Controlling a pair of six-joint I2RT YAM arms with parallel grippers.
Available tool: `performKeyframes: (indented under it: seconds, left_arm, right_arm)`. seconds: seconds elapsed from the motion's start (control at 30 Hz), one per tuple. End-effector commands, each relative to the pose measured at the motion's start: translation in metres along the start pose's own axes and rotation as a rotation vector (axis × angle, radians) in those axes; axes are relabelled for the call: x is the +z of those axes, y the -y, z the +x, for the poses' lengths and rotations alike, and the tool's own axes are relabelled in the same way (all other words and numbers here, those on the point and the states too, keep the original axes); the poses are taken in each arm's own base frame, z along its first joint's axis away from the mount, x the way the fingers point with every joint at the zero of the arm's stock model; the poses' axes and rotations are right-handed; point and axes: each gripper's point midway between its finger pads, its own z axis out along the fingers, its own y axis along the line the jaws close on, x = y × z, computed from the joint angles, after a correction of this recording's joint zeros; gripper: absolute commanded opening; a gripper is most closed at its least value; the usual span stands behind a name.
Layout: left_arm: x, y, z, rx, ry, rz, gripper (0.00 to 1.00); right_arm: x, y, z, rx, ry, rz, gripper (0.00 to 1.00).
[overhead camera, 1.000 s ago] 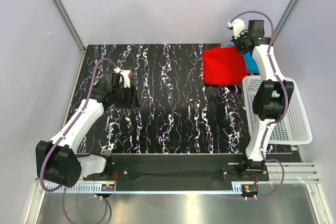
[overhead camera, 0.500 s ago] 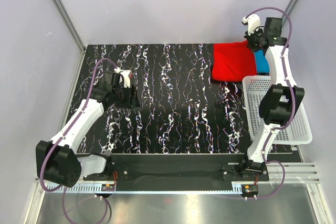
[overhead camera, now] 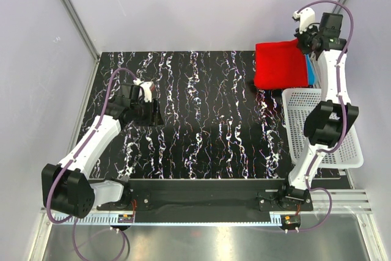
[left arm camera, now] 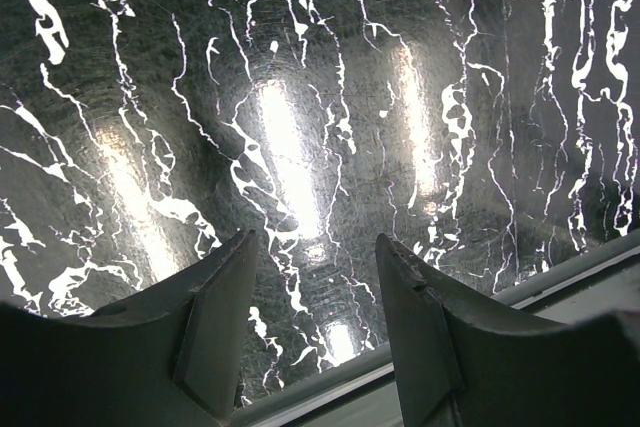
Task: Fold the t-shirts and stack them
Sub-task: Neatly place the folded tshirt to the corner
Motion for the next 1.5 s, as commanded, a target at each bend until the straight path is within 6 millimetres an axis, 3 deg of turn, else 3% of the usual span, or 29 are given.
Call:
performKeyframes:
  seconds: [0.0,0.1,0.17,0.23,0.27,0.3,0.37,0.43,0.53,0.67,0.77,1.03,1.47]
  left_arm:
    - [0.0,0.007,-0.008,0.02,0.037,0.045,0.56]
    - [0.0,0.007,-0.008,0.021,0.036,0.046,0.56]
    - [0.001,0.007,-0.007,0.02,0.033,0.046,0.56]
    - [0.002,0.006,-0.006,0.018,0.028,0.041,0.56]
    - [0.002,0.006,-0.006,0.018,0.026,0.042,0.56]
    - [0.002,0.006,-0.005,0.017,0.026,0.039,0.56]
    - [0.004,0.004,-0.004,0.015,0.02,0.031,0.56]
    - [0.005,0.002,-0.003,0.014,0.012,0.025,0.56]
    - [0.007,0.001,-0.003,0.012,0.007,0.021,0.56]
    - [0.009,-0.001,-0.001,0.01,-0.006,0.012,0.56]
    - [0.011,-0.002,-0.001,0.008,-0.011,0.006,0.56]
    - [0.016,-0.004,0.002,0.003,-0.036,0.002,0.56]
    - [0.027,-0.007,0.009,-0.017,-0.078,0.002,0.56]
  right_arm:
    - [-0.021,0.031,-0.022,0.001,0.08,0.068,0.0]
    - [-0.015,0.045,-0.02,0.006,0.096,0.072,0.0]
    - [0.003,0.045,-0.011,0.017,0.092,0.031,0.0]
    - [0.005,0.055,-0.017,0.014,0.118,0.035,0.0]
    - [0.021,0.054,-0.007,0.027,0.109,0.011,0.0]
    - [0.018,0.063,-0.022,0.017,0.146,0.031,0.0]
    - [0.037,0.063,-0.009,0.036,0.131,0.008,0.0]
    - [0.043,0.068,-0.013,0.026,0.161,0.01,0.0]
    - [0.071,0.068,0.001,0.028,0.173,0.001,0.0]
    - [0.088,0.084,0.012,0.08,0.196,0.048,0.0]
    - [0.093,0.092,0.02,0.094,0.184,0.082,0.0]
    - [0.089,0.103,0.016,0.066,0.192,0.134,0.0]
    - [0.134,0.119,0.05,0.081,0.188,0.219,0.0]
